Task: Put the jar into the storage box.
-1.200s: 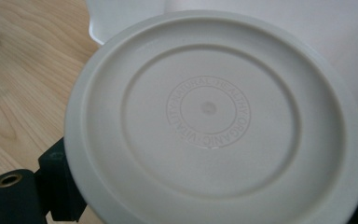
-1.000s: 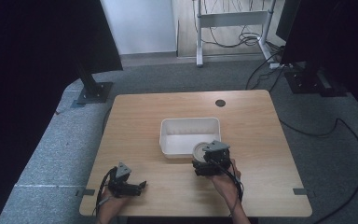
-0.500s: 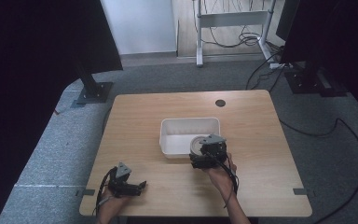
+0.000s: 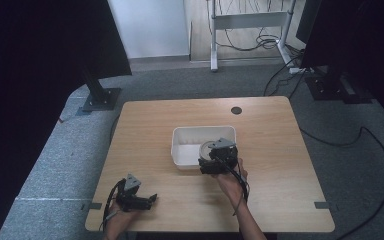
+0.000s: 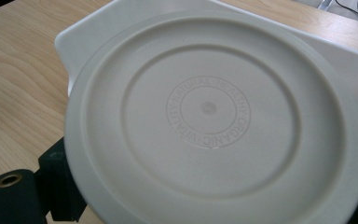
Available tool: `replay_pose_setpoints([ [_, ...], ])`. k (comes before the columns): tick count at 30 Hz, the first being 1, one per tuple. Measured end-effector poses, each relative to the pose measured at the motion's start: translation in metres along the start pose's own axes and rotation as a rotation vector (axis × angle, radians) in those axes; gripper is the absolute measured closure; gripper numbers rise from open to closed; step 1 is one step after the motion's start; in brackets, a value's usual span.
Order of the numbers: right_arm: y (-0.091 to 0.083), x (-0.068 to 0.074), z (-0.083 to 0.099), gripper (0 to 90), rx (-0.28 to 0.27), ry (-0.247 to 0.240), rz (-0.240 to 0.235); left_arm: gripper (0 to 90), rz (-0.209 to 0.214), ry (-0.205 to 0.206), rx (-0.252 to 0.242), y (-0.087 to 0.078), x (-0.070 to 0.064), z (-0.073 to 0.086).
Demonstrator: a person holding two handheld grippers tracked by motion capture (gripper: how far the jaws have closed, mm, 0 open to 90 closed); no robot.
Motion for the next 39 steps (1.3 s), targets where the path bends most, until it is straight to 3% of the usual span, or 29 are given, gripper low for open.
replay_pose_setpoints([
  [24,0.028,0.001,-0.025,9.2,-0.029,0.015,0.005,0.5,0.001,0.003,0.001,0.000,0.000,0.000],
  [39,0.052,-0.008,-0.018,9.2,-0.002,0.028,0.068,0.5,0.001,0.002,0.001,0.000,0.000,0.000],
])
Point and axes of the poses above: each handheld gripper's, and its own axes: y roughly forward along the jaws, z roughly out of its underside, x roughly to its left, the point moved 8 cm from there along y, roughly forward along the jaws
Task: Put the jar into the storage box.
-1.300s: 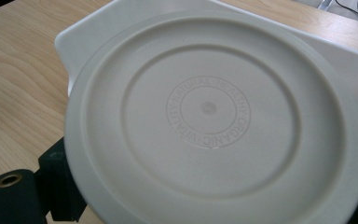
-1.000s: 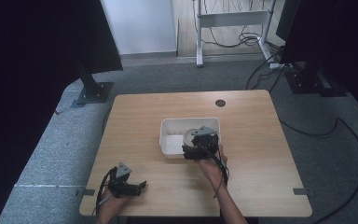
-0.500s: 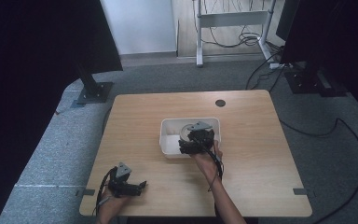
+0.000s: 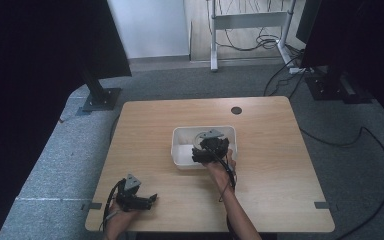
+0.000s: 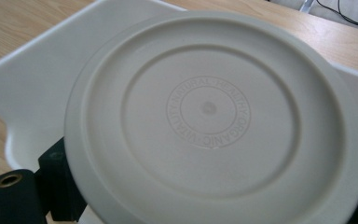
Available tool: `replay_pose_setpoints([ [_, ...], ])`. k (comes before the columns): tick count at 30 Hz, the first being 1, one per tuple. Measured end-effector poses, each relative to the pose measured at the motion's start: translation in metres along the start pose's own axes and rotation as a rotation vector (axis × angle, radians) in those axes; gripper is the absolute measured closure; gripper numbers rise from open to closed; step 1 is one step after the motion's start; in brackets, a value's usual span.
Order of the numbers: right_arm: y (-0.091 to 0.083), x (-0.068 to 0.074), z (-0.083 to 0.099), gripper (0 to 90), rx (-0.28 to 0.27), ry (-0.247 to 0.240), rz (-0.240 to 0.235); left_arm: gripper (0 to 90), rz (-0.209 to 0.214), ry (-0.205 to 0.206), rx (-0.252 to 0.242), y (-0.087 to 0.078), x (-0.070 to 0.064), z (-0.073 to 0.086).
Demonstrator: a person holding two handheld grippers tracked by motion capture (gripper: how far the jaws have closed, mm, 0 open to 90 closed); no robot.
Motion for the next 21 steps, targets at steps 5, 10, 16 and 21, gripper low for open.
replay_pose_setpoints([
  [5,0.009,-0.004,0.007,9.2,0.013,0.012,0.012,0.5,0.000,-0.001,0.000,0.000,0.000,0.000],
  [10,0.013,-0.005,0.011,9.2,0.017,0.013,0.021,0.5,0.000,-0.001,0.000,0.000,0.000,0.000],
  [16,0.019,-0.005,0.017,9.2,0.027,0.019,0.026,0.5,0.000,0.000,0.000,0.000,0.000,0.000],
  [21,0.023,-0.004,0.021,9.2,0.039,0.017,0.027,0.5,0.000,0.000,0.000,0.000,0.000,0.000],
])
Point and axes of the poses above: each handheld gripper's, and its own axes: y roughly forward along the jaws, z roughly out of its underside, x roughly to its left, the point moved 8 cm from there along y, roughly forward along the jaws
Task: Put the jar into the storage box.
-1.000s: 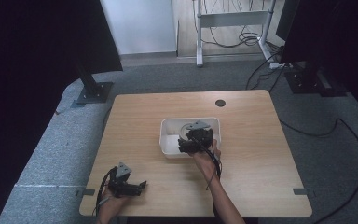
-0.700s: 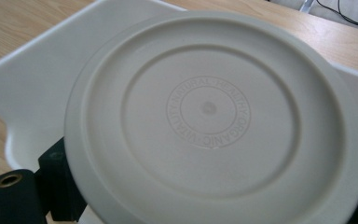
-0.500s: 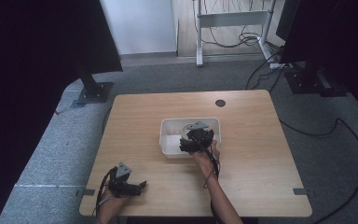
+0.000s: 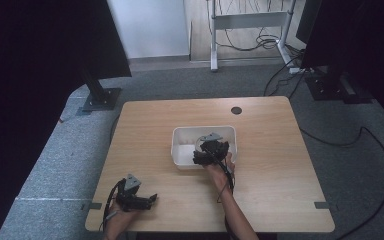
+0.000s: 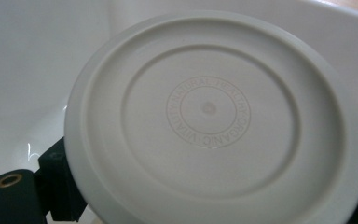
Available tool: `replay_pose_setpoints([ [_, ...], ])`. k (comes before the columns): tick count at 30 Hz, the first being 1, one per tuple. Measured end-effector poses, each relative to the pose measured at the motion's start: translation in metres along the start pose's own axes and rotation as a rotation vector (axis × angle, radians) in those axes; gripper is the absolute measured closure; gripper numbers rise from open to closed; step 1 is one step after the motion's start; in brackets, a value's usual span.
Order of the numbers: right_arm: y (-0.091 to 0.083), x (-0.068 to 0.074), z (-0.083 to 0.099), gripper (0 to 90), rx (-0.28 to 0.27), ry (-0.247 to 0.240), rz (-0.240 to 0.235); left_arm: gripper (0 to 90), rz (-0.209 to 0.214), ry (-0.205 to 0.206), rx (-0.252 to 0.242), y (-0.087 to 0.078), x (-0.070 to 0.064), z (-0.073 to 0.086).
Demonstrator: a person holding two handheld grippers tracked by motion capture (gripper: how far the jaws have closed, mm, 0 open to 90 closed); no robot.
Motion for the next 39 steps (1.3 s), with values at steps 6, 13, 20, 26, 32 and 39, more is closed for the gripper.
replay_pose_setpoints([
  [6,0.003,0.000,0.004,9.2,0.003,0.004,0.000,0.5,0.000,0.000,0.000,0.000,0.000,0.000],
  [13,0.004,-0.002,0.005,8.9,0.006,0.030,-0.022,0.5,0.000,0.000,0.000,0.000,0.000,0.000],
  [20,0.007,-0.002,0.007,5.2,0.022,0.034,-0.044,0.5,0.000,0.000,0.000,0.000,0.000,0.000],
  [26,0.007,-0.001,0.006,0.7,0.013,0.022,-0.036,0.5,0.000,-0.001,0.000,0.000,0.000,0.000],
  [32,0.002,0.000,0.003,0.3,0.003,0.008,-0.039,0.5,0.000,0.000,0.000,0.000,0.000,0.000],
  [39,-0.006,0.000,-0.001,0.4,-0.008,0.008,-0.056,0.5,0.000,0.000,0.000,0.000,0.000,0.000],
])
Point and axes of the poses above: each handheld gripper's, and its own axes: y roughly forward along the jaws, z roughly out of its underside, x roughly to its left, the point moved 8 cm from there along y, roughly forward along the jaws
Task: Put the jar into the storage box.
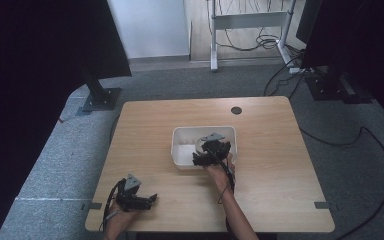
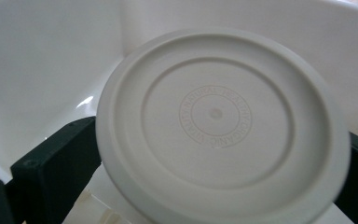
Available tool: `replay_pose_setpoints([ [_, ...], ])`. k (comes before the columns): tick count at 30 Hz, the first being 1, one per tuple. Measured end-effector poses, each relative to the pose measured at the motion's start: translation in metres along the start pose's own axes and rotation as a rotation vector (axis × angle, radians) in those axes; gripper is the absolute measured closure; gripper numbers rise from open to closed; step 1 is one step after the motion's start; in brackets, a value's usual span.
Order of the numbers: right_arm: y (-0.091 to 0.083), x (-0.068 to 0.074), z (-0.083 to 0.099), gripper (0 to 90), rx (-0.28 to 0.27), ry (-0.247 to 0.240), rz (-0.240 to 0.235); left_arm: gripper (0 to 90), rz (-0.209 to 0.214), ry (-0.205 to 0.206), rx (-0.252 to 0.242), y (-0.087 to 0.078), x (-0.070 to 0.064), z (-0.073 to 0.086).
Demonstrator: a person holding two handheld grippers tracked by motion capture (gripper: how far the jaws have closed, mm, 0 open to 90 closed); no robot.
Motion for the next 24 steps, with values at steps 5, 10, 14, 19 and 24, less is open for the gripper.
replay_pose_setpoints([
  [5,-0.007,-0.001,-0.003,0.7,-0.008,-0.016,-0.001,0.5,0.000,0.000,0.000,0.000,0.000,0.000],
  [10,-0.016,0.000,-0.007,1.0,-0.012,-0.037,-0.015,0.5,0.000,0.000,0.000,0.000,0.000,0.000],
  [14,-0.021,0.000,-0.007,1.0,-0.010,-0.044,-0.025,0.5,0.000,0.000,0.000,0.000,0.000,0.000],
  [19,-0.026,0.000,-0.005,1.3,-0.005,-0.053,-0.032,0.5,0.000,0.000,0.000,0.000,0.000,0.000],
  [24,-0.031,-0.001,-0.003,1.4,-0.007,-0.060,-0.040,0.5,0.000,0.000,0.000,0.000,0.000,0.000],
])
Point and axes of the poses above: each handheld gripper's, and its own axes: y roughly forward along the jaws, z roughly out of its underside, x roughly to its left, the point moved 8 cm from there along y, roughly forward along the jaws
